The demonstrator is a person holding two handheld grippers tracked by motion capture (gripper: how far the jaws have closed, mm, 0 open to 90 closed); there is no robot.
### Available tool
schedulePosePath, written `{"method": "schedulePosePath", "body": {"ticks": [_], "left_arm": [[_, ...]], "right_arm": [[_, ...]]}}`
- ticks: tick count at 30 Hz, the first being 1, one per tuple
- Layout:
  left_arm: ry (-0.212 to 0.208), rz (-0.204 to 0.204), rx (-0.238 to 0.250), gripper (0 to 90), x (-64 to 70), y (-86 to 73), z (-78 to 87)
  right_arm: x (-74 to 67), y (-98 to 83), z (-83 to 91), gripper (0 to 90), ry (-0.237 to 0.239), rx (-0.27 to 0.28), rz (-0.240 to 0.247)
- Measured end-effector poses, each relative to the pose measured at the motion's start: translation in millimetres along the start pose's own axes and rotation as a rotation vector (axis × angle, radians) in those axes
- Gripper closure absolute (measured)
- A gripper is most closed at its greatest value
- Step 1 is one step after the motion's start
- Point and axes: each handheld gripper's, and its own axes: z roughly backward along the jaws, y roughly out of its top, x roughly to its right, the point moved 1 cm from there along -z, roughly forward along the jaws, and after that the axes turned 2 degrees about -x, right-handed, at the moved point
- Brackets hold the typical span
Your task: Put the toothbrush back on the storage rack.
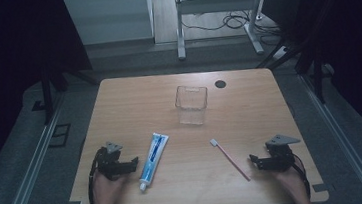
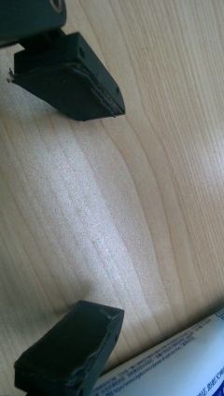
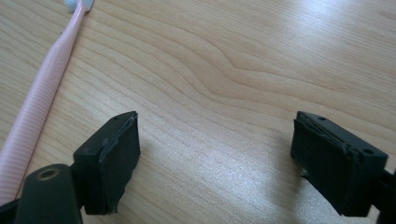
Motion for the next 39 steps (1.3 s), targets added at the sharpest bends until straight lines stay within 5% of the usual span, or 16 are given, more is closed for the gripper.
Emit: {"method": "schedulePosePath", "body": {"ticks": [11, 39], "left_arm": [[0.000, 0.000, 0.000, 5.2, -0.1, 0.0, 0.0], [-0.006, -0.008, -0.005, 5.0, -0.8, 0.5, 0.0]], "right_arm": [[-0.4, -0.1, 0.1, 14.2, 0.001, -0.001, 0.001], [-5.7, 2.6, 7.9, 31.8, 0.030, 0.005, 0.021]]}}
